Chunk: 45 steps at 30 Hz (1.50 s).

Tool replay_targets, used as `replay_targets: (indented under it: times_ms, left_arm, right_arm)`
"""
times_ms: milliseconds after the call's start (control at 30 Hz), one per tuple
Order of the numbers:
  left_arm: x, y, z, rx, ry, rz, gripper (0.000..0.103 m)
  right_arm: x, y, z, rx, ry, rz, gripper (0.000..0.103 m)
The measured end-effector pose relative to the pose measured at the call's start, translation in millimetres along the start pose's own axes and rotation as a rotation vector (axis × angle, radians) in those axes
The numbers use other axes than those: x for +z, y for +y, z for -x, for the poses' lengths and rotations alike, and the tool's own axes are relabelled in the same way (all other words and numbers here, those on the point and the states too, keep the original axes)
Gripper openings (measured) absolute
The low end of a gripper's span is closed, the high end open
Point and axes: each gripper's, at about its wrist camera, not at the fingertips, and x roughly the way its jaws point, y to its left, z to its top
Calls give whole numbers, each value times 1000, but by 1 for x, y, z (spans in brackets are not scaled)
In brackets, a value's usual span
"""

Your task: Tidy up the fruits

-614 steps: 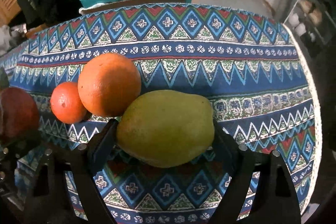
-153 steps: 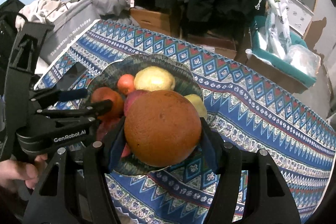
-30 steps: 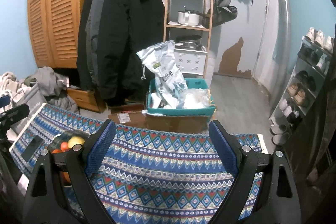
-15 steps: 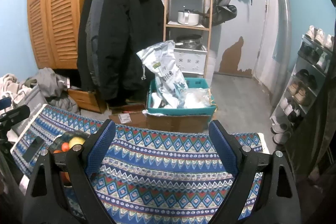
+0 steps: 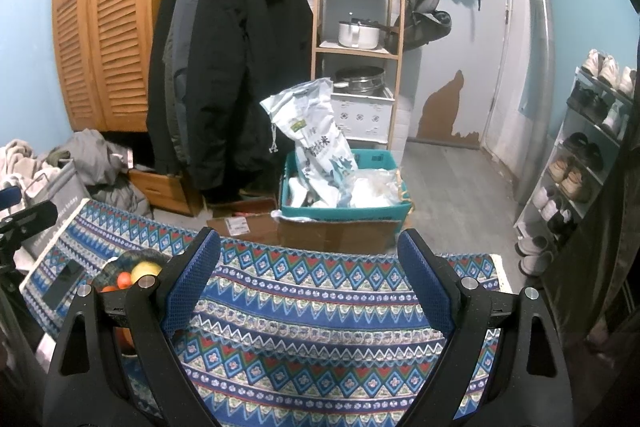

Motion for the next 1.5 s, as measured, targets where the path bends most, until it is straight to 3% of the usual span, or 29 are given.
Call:
replay_targets:
  times_ms: [833,1500]
  left_arm:
    - [2,0,0,-1,7,-2,102]
    - [1,-1,-1,43,5,5,102]
  right_arm:
    - [1,-1,1,2,0,2,89]
    - [0,-1,1,1,3,5,89]
